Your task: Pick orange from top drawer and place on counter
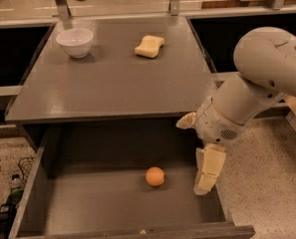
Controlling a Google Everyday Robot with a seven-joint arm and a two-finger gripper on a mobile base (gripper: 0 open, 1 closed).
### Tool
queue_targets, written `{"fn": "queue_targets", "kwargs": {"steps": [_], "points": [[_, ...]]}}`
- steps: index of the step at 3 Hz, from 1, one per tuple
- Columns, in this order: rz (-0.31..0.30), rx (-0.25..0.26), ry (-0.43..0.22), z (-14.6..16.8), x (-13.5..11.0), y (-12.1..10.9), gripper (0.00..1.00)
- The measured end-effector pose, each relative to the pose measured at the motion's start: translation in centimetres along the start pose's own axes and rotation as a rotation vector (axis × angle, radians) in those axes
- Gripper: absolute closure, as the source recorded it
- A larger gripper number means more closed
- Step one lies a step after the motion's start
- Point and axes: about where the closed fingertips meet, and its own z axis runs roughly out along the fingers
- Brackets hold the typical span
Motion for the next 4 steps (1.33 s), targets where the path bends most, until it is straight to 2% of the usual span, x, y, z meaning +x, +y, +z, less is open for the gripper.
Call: {"fn": "queue_targets", "kwargs": {"steps": [1, 3, 4], "points": [[0.001, -0.002, -0.001, 0.09, 0.04, -0.02, 0.0], [0.083, 0.077, 0.113, 0.76, 0.43, -0.44, 0.0], [0.082, 0.077, 0.113, 0.76, 0.43, -0.44, 0.0]]}}
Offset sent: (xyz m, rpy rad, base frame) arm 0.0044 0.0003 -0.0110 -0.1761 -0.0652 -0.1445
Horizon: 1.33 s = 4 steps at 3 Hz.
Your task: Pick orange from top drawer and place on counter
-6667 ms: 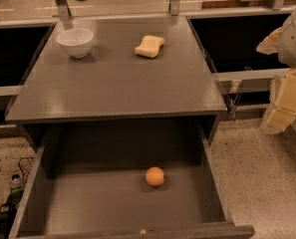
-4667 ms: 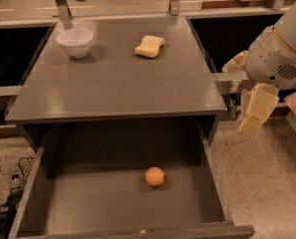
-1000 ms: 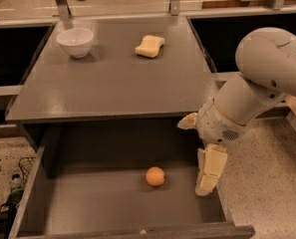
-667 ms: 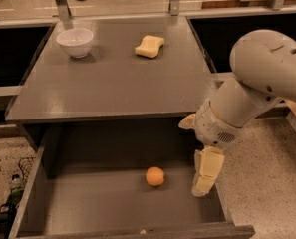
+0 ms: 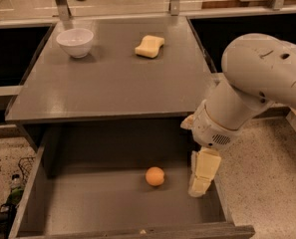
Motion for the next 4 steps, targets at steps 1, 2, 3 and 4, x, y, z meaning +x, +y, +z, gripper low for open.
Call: {"fn": "queue_targets", "kwargs": {"steps": [1, 2, 3, 4], "points": [[0.021, -0.006, -0.038, 0.9, -0.2, -0.2, 0.0], [0.044, -0.015, -0.072, 1.9, -0.4, -0.4, 0.0], [0.052, -0.027, -0.092, 2.8, -0.7, -0.5, 0.0], [0.05, -0.041, -0.105, 3.5, -1.0, -0.6, 0.0]]}}
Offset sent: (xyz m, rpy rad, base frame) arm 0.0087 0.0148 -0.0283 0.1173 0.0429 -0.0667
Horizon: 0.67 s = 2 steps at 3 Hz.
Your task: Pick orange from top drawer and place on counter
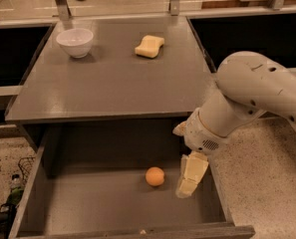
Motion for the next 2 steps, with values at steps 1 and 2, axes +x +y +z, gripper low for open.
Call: {"fn": "queue_targets", "kwargs": {"steps": [1, 2], "points": [[0.018, 0.023, 0.067, 1.5, -0.67, -0.19, 0.0], [0.028, 0.019, 0.065, 1.76, -0.6, -0.26, 0.0]]}}
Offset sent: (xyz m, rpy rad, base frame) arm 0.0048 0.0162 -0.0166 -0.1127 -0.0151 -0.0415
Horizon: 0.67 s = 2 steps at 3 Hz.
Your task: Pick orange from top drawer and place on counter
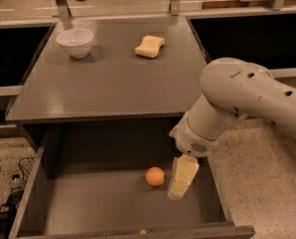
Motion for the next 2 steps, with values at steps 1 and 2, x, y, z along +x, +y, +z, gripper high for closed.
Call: {"fn": "queue_targets", "kwargs": {"steps": [1, 2], "points": [[0.027, -0.015, -0.01, 0.7, 0.1, -0.2, 0.0], [0.06, -0.041, -0.035, 1.9, 0.2, -0.5, 0.0]]}}
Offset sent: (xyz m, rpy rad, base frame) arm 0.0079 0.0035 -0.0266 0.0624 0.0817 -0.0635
